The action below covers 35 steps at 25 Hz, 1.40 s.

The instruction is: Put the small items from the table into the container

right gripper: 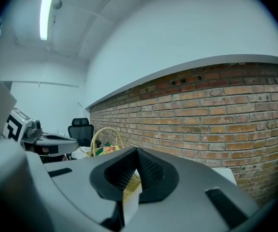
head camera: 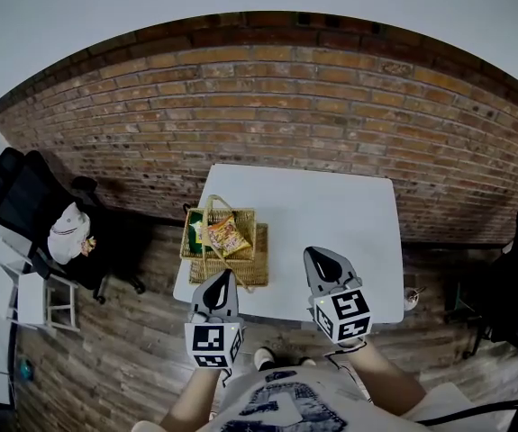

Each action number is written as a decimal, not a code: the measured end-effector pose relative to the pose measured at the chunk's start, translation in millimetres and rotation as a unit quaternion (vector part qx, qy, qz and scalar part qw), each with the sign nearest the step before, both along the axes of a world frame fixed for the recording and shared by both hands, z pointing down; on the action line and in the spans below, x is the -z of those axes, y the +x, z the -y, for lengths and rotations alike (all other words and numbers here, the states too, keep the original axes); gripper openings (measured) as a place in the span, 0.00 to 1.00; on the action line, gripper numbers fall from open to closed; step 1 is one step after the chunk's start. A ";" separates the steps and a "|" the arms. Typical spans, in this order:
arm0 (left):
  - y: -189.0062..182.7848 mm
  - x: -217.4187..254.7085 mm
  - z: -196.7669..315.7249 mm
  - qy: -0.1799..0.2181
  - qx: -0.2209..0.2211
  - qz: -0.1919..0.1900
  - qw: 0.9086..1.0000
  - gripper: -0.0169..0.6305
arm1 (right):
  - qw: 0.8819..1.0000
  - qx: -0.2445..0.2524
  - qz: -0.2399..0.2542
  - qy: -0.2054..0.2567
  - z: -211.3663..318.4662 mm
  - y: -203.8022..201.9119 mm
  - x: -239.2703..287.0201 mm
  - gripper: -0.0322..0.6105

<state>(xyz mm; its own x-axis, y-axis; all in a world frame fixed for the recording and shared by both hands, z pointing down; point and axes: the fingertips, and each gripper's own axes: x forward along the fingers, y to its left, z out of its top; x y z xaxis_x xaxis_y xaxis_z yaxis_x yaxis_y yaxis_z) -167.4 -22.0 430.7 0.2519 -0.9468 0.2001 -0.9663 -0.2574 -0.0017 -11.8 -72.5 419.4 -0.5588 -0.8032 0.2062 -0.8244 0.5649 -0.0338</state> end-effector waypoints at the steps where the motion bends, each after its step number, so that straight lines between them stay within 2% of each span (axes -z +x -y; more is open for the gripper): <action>1: 5.0 0.4 -1.4 -0.001 -0.001 0.002 1.000 0.10 | 1.000 0.003 0.000 0.000 -1.8 3.7 0.0 0.08; 16: 48.1 7.5 -14.8 0.000 0.013 0.012 1.000 0.10 | 0.999 0.023 0.029 0.005 -26.7 40.6 6.9 0.08; 31: 47.2 3.5 0.4 -0.005 0.020 0.024 0.999 0.10 | 0.999 0.024 0.026 0.000 -15.2 37.9 5.0 0.08; 35: 46.1 5.8 4.9 -0.001 0.014 0.002 1.000 0.10 | 0.999 0.024 0.024 -0.004 -11.6 34.5 3.4 0.08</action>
<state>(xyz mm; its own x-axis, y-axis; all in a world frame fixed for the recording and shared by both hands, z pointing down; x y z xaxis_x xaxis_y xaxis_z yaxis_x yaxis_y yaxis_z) -121.3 -26.9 425.0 0.2249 -0.9532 0.2020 -0.9730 -0.2306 -0.0048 22.7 -61.0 416.0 -0.6062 -0.7736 0.1847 -0.7937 0.6033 -0.0780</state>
